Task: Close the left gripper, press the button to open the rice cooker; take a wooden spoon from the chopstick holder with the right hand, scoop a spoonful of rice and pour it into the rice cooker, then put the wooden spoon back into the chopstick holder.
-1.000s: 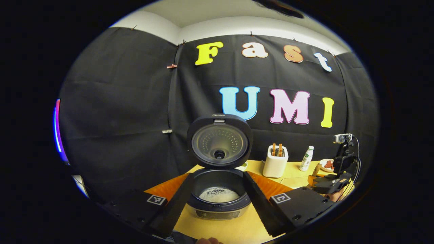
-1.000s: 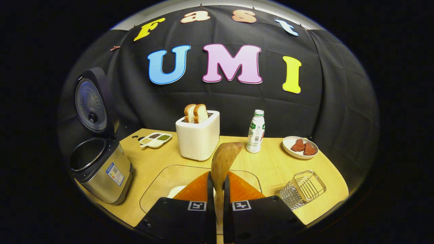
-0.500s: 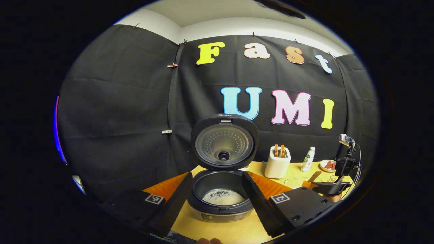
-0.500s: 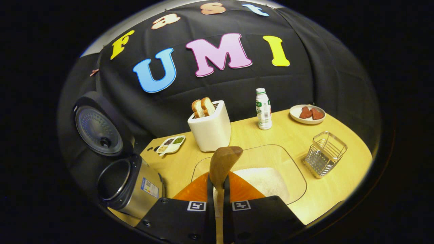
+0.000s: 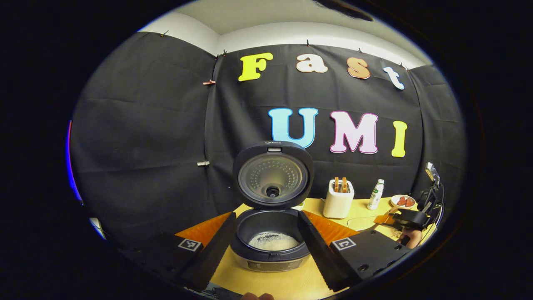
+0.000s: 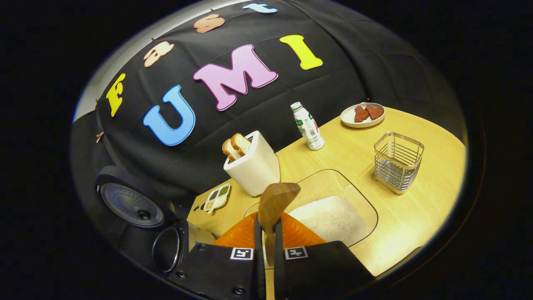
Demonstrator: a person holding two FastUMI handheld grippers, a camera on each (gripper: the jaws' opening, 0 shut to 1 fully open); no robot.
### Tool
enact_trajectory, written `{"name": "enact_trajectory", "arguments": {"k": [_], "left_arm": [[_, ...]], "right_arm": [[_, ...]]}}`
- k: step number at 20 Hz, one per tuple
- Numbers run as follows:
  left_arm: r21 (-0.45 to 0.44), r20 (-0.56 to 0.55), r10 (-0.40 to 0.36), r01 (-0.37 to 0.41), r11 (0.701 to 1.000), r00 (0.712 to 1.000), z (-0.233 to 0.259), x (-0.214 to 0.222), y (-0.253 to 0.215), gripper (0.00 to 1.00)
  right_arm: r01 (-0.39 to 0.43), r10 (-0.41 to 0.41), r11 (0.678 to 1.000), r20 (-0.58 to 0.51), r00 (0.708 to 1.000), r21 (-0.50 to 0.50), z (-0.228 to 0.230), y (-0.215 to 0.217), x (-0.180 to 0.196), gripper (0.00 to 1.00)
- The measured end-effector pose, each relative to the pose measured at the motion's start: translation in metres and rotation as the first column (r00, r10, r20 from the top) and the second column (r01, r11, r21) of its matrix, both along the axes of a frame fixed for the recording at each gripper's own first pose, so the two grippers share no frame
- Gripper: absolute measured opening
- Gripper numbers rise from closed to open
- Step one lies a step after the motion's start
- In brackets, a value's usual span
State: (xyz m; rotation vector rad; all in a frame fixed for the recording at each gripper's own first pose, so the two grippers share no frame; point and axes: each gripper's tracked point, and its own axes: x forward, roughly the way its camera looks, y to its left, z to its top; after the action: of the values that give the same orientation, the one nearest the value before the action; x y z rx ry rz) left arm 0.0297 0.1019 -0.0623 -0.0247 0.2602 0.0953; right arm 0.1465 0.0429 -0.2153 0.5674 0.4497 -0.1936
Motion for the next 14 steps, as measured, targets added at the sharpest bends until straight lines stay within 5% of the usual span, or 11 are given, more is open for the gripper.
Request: {"name": "enact_trajectory", "arguments": {"k": [14], "left_arm": [[0.042, 0.000, -0.028, 0.028, 0.999, 1.000, 0.015, -0.005, -0.008, 0.98]], "right_arm": [[0.198, -0.213, 0.967, 0.083, 0.974, 0.160, 0.023, -0.047, 0.002, 0.12]]}}
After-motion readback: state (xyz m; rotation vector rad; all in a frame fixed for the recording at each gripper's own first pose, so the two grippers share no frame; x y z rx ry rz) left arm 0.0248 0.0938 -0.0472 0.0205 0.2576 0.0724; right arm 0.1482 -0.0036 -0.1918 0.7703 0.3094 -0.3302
